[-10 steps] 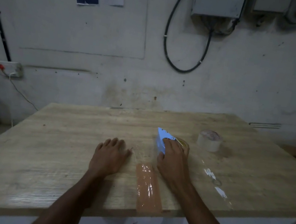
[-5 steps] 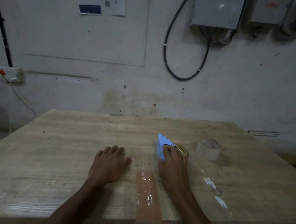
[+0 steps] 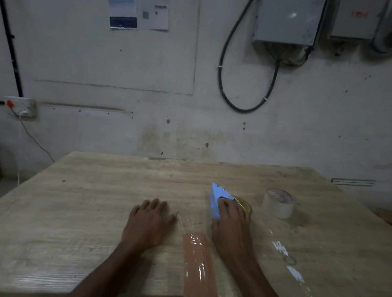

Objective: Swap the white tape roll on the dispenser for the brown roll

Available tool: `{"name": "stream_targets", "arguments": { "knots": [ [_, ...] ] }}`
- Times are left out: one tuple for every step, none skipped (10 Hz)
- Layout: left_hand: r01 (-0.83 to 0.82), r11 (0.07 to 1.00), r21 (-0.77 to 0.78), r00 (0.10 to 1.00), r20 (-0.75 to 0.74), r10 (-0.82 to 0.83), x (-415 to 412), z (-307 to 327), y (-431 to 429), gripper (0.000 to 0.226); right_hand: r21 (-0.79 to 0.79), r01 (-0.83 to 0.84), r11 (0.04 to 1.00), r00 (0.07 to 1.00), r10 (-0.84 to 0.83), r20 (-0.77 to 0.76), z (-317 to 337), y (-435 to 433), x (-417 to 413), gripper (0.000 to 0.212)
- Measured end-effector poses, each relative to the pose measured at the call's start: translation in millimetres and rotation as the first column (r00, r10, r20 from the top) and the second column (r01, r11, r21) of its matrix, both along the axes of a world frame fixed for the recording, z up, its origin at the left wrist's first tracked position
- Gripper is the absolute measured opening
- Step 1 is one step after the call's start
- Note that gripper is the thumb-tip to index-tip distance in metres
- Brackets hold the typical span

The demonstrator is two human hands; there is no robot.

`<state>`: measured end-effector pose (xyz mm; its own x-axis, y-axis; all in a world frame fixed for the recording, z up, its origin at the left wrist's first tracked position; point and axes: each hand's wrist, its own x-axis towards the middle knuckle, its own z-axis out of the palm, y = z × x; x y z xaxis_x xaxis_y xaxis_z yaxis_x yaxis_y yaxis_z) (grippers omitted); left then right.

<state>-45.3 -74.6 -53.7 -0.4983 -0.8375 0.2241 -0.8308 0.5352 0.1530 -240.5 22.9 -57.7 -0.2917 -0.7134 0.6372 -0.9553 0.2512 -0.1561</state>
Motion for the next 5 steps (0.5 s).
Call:
{"name": "stream_targets", "arguments": {
  "knots": [
    [-0.027,1.000,0.012,1.000,-0.006,0.027,-1,3,6,0.064,0.032,0.021,0.999,1.000,-0.021,0.000,4,4,4,0.045],
    [-0.035,0.999,0.036,0.999,0.001,0.035,0,8,14,0.067,0.099,0.027,0.995,1.000,-0.026,-0.015,8,7,5,0.041],
    [-0.037,0.999,0.039,0.999,-0.022,0.038,4,16,20,0.072,0.101,0.009,0.995,1.000,-0.008,-0.010,19,13,4,0.042],
    [-0.043,0.997,-0.057,0.998,-0.045,0.040,8,27,17,0.073,0.052,-0.024,0.998,1.000,0.025,-0.010,36,12,1,0.047],
    [-0.041,0.995,-0.093,0.998,-0.056,0.036,3,43,9,0.074,-0.015,-0.050,0.999,0.998,0.049,-0.033,51,3,-5,0.049]
  ]
}}
